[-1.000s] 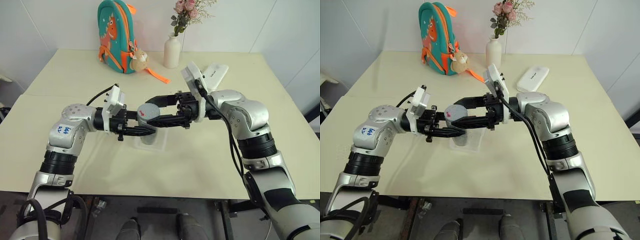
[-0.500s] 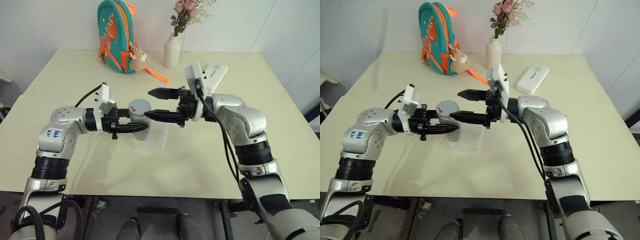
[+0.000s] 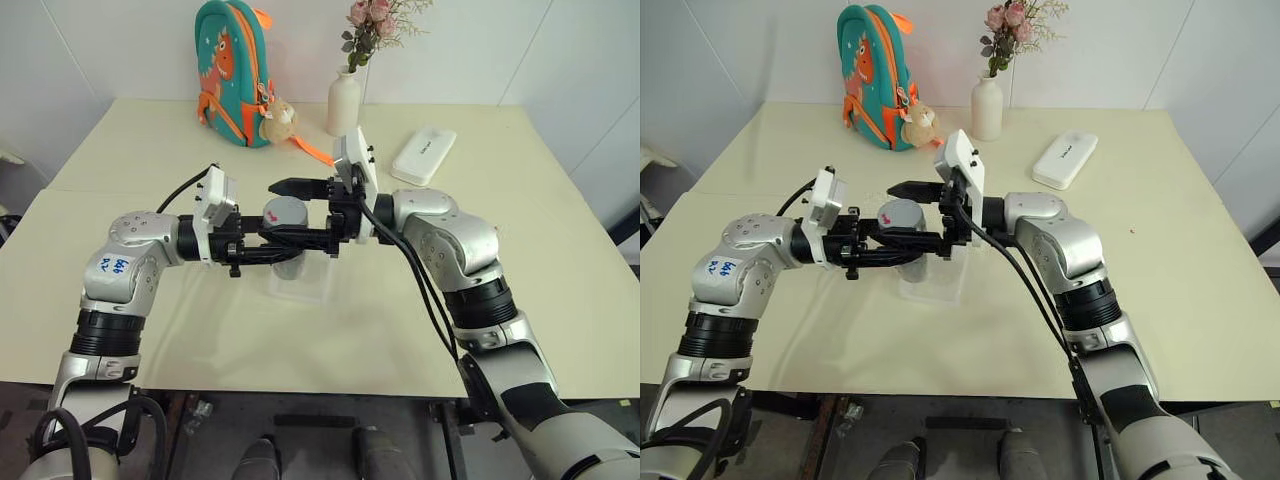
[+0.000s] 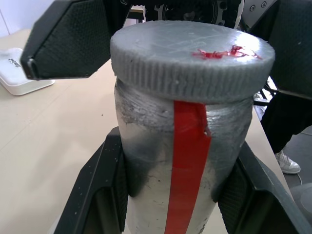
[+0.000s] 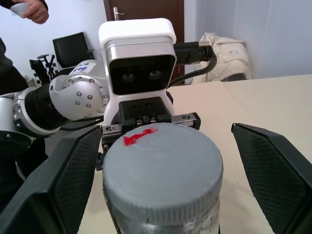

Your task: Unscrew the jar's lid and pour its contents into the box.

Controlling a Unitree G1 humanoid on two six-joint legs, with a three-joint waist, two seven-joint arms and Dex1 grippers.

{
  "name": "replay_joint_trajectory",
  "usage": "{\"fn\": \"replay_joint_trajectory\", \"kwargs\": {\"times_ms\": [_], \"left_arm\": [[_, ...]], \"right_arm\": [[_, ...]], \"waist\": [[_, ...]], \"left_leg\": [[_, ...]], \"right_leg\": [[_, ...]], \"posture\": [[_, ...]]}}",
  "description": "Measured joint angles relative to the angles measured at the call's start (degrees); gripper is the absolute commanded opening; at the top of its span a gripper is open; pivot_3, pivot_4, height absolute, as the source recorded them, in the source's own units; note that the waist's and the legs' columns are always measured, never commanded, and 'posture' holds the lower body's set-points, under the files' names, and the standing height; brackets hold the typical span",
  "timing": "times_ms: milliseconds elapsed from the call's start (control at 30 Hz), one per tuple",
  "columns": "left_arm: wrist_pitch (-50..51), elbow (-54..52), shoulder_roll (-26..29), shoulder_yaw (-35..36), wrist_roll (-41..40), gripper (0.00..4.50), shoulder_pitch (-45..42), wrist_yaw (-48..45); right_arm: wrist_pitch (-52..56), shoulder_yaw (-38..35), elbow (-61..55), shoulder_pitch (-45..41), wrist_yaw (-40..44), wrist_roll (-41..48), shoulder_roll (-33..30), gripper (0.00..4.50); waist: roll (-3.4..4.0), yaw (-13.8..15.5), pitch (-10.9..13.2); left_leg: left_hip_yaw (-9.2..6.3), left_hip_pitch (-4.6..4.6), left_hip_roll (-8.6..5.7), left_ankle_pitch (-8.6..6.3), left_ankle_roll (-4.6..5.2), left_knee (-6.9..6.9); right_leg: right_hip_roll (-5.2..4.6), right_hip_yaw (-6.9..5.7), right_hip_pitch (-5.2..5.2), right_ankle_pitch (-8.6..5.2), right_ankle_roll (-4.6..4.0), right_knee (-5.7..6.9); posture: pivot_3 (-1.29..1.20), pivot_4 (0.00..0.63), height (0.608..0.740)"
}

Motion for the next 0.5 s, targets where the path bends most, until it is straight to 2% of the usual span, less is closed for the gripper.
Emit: {"fn": "replay_joint_trajectory", "kwargs": {"times_ms": [200,500], "left_arm": [[0.4,-0.4,0.0,0.0,0.0,1.93,0.1,0.5],[0.5,0.0,-0.1,0.3,0.1,1.93,0.2,2.1]], "right_arm": [[-1.3,-0.2,1.9,-1.6,2.3,-0.6,-0.9,4.47],[-1.8,-1.7,4.9,-1.5,8.1,0.7,-8.3,4.47]], "waist": [[0.00,0.0,0.0],[0.00,0.1,0.0]], "left_leg": [[0.00,0.00,0.00,0.00,0.00,0.00],[0.00,0.00,0.00,0.00,0.00,0.00]], "right_leg": [[0.00,0.00,0.00,0.00,0.00,0.01],[0.00,0.00,0.01,0.00,0.00,-0.02]], "posture": [[0.00,0.150,0.740],[0.00,0.150,0.740]]}}
